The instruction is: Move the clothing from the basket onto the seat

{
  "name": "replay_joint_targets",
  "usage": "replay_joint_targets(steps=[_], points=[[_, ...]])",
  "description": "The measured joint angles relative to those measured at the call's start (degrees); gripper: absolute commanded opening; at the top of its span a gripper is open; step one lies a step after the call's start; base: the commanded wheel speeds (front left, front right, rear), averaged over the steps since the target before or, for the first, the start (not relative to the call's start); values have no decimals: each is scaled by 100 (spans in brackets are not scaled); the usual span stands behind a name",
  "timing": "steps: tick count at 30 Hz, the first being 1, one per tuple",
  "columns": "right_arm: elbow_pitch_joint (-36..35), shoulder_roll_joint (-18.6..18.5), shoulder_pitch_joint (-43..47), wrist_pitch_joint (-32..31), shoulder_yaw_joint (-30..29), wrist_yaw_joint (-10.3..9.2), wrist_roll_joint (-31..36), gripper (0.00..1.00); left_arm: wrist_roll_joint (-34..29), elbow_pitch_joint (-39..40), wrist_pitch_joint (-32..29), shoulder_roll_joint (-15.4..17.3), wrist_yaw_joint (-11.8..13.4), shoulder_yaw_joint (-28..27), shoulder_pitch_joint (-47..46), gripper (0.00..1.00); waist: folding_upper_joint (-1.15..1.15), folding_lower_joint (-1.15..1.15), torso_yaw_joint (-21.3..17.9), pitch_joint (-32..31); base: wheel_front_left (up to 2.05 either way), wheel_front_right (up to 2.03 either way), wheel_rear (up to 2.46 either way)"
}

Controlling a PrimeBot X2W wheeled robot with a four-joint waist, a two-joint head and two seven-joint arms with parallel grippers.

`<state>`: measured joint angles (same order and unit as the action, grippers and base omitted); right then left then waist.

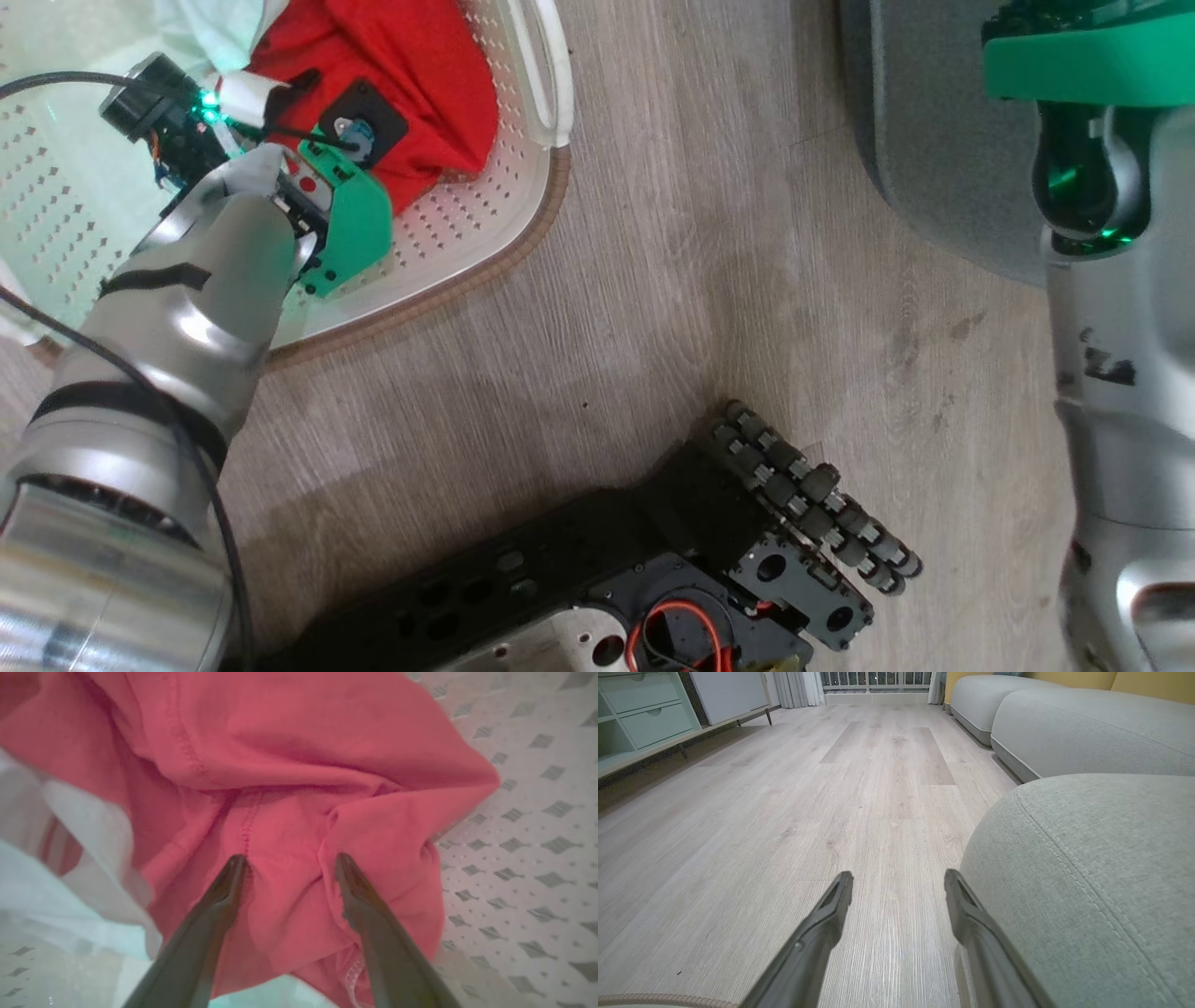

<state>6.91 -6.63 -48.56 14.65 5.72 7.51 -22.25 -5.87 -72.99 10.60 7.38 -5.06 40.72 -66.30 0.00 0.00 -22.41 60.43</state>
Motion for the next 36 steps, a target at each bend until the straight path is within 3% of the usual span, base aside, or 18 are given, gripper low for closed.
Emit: replay_joint_targets(steps=[7, 8, 9, 10, 11, 22, 30, 36], points=[[1, 116, 27, 0, -11, 0, -44, 100, 2, -60, -102, 0, -2, 25, -50, 100, 0, 0, -47, 3, 0, 0, 0], [2, 120, 30, 0, -12, 0, -44, 100, 1, -68, -131, 0, -4, 43, -50, 83, 0, 0, -54, -4, 0, 0, 0], [4, 126, 48, 0, -22, 0, -45, 100, 45, -82, -179, -1, -7, 48, -50, 7, 0, 0, -66, -20, 0, 0, 0], [4, 126, 48, 0, -22, 0, -45, 100, 45, -82, -179, -1, -7, 48, -50, 7, 0, 0, -66, -20, 0, 0, 0], [10, 133, 60, 0, -24, 0, -49, 100, 75, -97, -196, 0, -8, 41, -50, 0, 0, 0, -74, -31, 0, 0, 0], [155, 126, 94, 0, -15, 0, -29, 100, 683, -127, 145, -129, 26, -266, 103, 0, 0, 0, -73, -446, 0, 0, 0], [307, -210, 305, 0, -68, 0, 71, 100, 1131, 114, 360, -410, 12, -409, 661, 0, 1, -1, 370, -1213, 0, 0, 0], [511, -459, 662, 0, -49, 0, 163, 100, 1526, 882, 360, -459, -31, -457, 1272, 0, 1, -1, 738, -1925, 0, 0, 0]])
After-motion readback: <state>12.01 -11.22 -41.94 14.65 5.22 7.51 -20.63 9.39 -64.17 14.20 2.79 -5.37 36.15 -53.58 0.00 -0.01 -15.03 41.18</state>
